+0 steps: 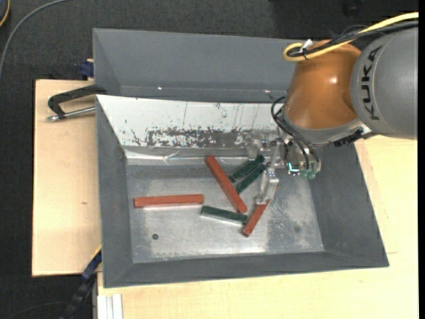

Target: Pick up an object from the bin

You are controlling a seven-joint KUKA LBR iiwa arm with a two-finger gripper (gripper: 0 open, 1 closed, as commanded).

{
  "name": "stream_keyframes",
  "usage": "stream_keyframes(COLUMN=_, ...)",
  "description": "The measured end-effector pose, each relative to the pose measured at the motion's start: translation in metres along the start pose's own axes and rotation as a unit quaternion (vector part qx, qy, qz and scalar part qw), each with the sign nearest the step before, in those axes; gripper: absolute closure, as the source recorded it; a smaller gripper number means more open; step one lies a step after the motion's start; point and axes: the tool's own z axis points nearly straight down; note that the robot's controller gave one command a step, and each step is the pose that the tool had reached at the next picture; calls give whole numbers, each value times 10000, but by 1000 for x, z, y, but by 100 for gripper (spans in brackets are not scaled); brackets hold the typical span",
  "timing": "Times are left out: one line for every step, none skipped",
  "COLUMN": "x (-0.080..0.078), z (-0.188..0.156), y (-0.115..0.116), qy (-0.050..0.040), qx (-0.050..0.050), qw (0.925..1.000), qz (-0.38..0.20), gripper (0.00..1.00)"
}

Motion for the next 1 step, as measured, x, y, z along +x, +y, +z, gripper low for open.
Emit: stream_keyframes(x=-21, z=91, y=-15, qy=-28, qx=-2, qw=9999, qz=155, gripper=0)
